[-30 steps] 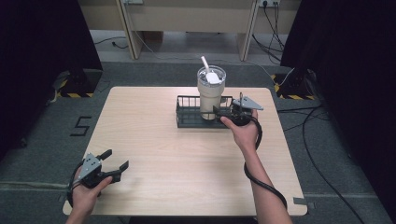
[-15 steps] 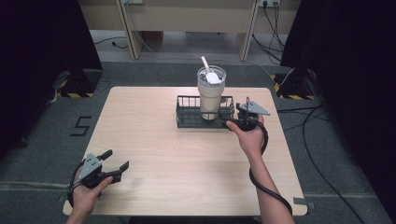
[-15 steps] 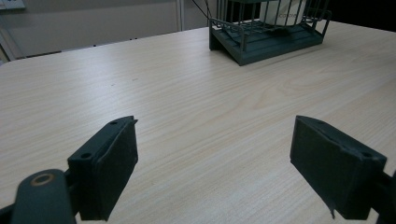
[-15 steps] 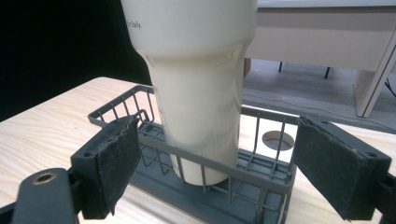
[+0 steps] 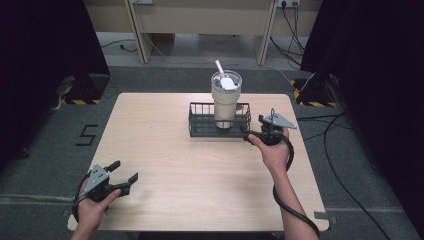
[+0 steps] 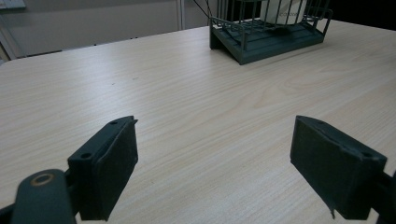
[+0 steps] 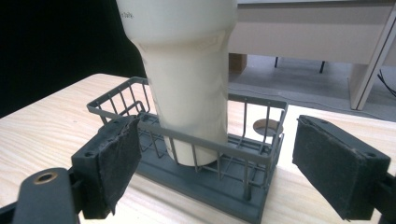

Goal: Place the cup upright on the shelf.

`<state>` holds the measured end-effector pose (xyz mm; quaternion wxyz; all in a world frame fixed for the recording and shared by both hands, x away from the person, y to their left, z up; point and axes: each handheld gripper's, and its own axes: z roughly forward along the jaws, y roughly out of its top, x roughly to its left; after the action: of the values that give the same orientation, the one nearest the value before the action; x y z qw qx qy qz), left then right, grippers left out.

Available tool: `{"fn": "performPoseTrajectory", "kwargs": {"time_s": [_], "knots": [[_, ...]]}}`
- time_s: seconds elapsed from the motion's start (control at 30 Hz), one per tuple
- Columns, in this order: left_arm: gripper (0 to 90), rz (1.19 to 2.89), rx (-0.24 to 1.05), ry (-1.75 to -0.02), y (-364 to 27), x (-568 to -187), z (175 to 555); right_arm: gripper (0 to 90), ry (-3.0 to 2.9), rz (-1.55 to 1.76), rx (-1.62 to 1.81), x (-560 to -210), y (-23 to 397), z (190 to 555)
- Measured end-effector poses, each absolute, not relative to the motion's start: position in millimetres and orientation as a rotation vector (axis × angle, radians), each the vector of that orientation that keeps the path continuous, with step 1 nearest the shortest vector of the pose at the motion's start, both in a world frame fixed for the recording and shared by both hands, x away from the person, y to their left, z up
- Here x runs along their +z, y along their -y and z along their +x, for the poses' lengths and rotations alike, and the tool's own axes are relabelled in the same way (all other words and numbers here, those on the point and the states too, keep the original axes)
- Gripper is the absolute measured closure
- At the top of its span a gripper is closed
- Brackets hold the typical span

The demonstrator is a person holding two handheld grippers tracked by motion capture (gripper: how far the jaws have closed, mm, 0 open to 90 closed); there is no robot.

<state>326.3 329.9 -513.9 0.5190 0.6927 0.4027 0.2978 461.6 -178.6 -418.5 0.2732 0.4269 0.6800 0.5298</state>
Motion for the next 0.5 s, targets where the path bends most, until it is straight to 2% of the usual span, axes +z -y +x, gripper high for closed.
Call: {"fn": "performPoseTrajectory", "kwargs": {"time_s": [0.5], "knots": [[14.5,1.665,0.713,-0.971,-330,-515,326,15.9,-1.815,1.169,1.425,-422,195,446]]}}
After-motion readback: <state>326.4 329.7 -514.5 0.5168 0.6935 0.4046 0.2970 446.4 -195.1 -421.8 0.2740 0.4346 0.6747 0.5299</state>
